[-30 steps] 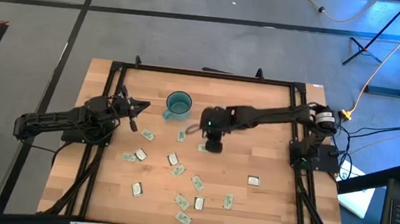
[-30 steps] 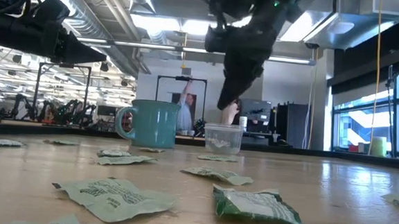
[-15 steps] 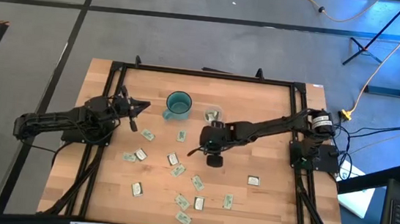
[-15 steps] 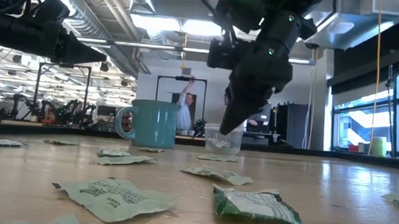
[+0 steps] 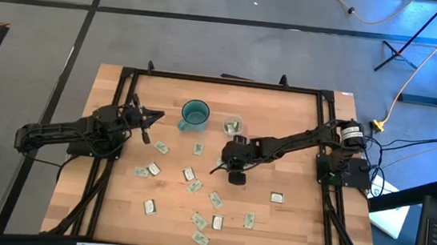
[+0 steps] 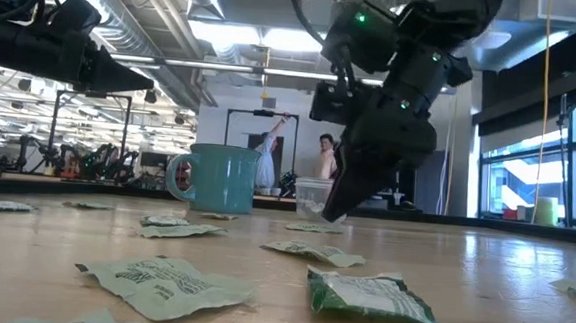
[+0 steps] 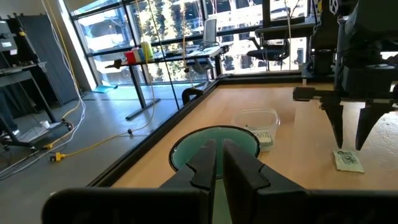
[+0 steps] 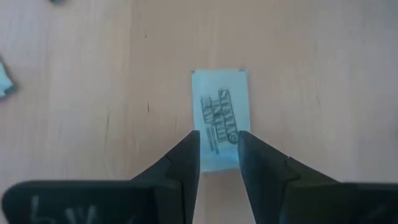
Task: Pick and place items into bin
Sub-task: Put the white stevia packet into the transparent bin
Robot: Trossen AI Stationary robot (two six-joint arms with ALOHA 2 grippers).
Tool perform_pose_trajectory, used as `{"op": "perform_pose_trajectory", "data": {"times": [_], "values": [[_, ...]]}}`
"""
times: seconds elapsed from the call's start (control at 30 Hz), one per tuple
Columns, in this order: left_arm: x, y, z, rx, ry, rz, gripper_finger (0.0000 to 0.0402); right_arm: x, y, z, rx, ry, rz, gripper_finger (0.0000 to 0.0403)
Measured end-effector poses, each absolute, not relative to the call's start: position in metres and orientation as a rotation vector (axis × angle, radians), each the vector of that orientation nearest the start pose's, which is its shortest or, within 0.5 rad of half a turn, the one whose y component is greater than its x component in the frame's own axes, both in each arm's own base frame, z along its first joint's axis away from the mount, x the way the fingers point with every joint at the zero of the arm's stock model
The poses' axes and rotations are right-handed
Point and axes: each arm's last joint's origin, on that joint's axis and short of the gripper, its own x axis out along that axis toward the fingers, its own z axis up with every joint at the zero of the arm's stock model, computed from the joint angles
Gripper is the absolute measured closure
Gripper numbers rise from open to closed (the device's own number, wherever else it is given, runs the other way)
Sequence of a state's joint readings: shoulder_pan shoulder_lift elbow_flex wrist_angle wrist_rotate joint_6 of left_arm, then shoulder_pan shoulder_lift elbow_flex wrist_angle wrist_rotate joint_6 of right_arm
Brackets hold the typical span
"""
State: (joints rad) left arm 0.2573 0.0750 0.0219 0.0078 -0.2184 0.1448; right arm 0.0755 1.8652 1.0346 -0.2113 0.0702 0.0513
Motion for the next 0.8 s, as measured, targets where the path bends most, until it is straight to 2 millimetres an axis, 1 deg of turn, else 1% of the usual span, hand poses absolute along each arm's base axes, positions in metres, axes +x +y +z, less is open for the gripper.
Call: {"op": "perform_pose_trajectory", "data": {"times": [0.13,0.27,0.73,0.8], "values": [[0.0956,0.0316,0.1659,0.141,0.080,0.471,0.0382,0.3484,0.0240,0.1255,-0.008,1.059,-0.036,0.0292],[0.0956,0.0316,0.1659,0.141,0.080,0.471,0.0382,0.3443,0.0234,0.1212,0.012,1.058,-0.053,0.0305],[0.0956,0.0316,0.1659,0.141,0.080,0.472,0.0382,0.3429,0.0231,0.1200,0.017,1.065,-0.066,0.0394],[0.0956,0.0316,0.1659,0.141,0.080,0.472,0.0382,0.3429,0.0231,0.1200,0.025,1.065,-0.071,0.0399]]}}
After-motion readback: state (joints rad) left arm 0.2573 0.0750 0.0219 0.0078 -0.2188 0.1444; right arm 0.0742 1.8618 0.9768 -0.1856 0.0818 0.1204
